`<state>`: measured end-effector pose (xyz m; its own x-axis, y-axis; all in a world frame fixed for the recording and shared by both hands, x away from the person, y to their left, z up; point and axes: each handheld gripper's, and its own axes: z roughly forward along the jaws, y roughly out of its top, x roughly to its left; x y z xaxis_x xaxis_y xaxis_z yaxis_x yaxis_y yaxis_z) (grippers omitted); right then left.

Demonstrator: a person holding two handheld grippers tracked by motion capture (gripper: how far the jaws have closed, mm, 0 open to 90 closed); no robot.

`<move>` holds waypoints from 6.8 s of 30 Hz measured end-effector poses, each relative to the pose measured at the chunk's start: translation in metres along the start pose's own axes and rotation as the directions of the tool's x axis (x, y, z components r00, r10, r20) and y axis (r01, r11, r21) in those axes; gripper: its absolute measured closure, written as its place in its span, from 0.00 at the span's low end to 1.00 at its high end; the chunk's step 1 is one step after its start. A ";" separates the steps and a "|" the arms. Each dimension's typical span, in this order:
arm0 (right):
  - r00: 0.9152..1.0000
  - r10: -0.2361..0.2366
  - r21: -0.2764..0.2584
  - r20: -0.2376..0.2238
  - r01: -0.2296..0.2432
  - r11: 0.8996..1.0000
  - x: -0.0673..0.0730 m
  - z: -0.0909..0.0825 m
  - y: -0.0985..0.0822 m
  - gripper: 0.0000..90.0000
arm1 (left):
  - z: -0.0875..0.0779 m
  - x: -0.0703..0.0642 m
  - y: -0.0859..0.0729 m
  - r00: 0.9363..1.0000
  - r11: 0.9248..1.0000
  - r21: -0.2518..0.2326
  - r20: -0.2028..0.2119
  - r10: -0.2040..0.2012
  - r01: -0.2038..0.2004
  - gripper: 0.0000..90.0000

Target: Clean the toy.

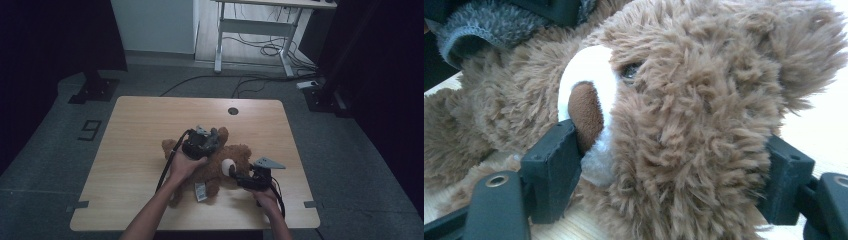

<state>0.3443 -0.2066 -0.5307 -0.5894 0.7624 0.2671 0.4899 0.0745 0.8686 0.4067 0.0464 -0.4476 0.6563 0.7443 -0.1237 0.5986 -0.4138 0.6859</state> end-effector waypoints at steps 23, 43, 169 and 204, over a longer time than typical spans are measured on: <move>1.000 0.000 0.000 -0.005 0.000 1.000 0.001 0.000 0.000 0.26 | -0.065 0.097 -0.092 0.973 0.976 -0.040 -0.085 -0.215 0.213 0.83; 1.000 0.009 0.001 -0.005 -0.009 1.000 0.000 0.000 0.000 0.26 | -0.087 0.085 -0.080 0.976 0.978 -0.133 -0.121 -0.179 0.163 0.83; 0.993 0.023 0.031 0.117 -0.026 0.999 -0.014 0.016 0.004 0.33 | 0.007 0.028 0.008 0.998 0.998 -0.062 -0.065 -0.018 0.014 0.83; 0.999 0.034 0.078 0.011 -0.034 0.996 0.010 0.021 0.021 0.08 | -0.037 -0.008 -0.096 0.997 0.971 -0.236 0.072 -0.009 0.025 0.84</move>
<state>0.3622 -0.1842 -0.5180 -0.5652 0.7718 0.2913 0.5588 0.0984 0.8234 0.3272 0.0995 -0.4858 0.6823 0.7083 -0.1809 0.4897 -0.2592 0.8325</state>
